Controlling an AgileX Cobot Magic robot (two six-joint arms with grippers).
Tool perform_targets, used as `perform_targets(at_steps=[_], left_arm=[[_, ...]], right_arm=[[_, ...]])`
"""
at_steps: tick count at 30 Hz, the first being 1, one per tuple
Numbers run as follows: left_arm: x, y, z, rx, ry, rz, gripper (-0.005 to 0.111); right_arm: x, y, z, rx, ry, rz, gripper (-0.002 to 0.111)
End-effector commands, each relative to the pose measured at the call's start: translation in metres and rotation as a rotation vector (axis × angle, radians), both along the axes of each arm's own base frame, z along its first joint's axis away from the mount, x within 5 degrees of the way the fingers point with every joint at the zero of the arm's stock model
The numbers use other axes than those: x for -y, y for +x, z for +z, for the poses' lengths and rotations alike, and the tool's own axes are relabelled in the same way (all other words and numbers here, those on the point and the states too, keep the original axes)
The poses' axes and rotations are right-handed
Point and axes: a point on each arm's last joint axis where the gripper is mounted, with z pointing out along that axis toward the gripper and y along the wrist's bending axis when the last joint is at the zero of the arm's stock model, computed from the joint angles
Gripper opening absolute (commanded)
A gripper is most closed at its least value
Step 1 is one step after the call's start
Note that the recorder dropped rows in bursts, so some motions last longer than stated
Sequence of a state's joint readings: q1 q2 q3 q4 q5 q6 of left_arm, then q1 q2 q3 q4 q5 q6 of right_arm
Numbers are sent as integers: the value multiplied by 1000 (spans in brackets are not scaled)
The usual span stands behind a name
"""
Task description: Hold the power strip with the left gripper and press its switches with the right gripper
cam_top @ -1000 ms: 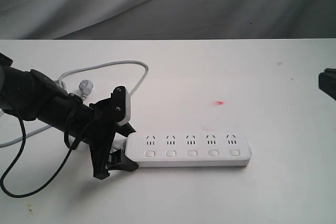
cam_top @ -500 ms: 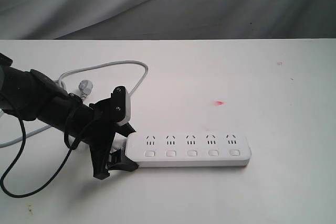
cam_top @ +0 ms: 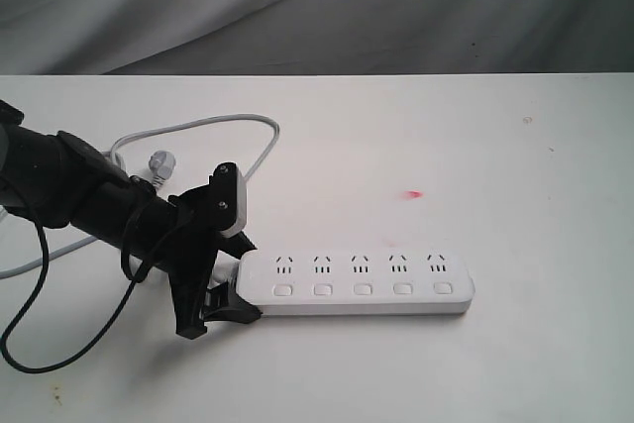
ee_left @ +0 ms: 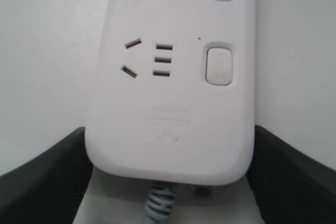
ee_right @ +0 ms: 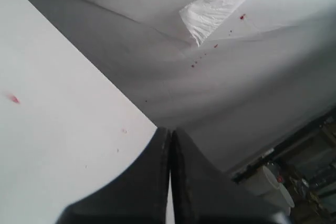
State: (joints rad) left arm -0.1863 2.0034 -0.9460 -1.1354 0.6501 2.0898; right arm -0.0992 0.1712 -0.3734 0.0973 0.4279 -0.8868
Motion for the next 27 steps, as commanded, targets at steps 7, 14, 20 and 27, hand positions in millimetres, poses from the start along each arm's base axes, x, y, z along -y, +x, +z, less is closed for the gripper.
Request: perform_targets(at_steps=[7,14,20,27], left_arm=[[2,0,1,4,-5,-2,44],[2,0,1,4,-5,-2,44],[2,0,1,4,-5,-2,44],[2,0,1,4,-5,-2,44]], right_arm=[[0,1,-80,-37,130,-41,0],[-1,1,-94,-112,153,-33,0],[-1,3,-100,-95,323,-62,0],[-1,3,-106,-85,561,-116,0]])
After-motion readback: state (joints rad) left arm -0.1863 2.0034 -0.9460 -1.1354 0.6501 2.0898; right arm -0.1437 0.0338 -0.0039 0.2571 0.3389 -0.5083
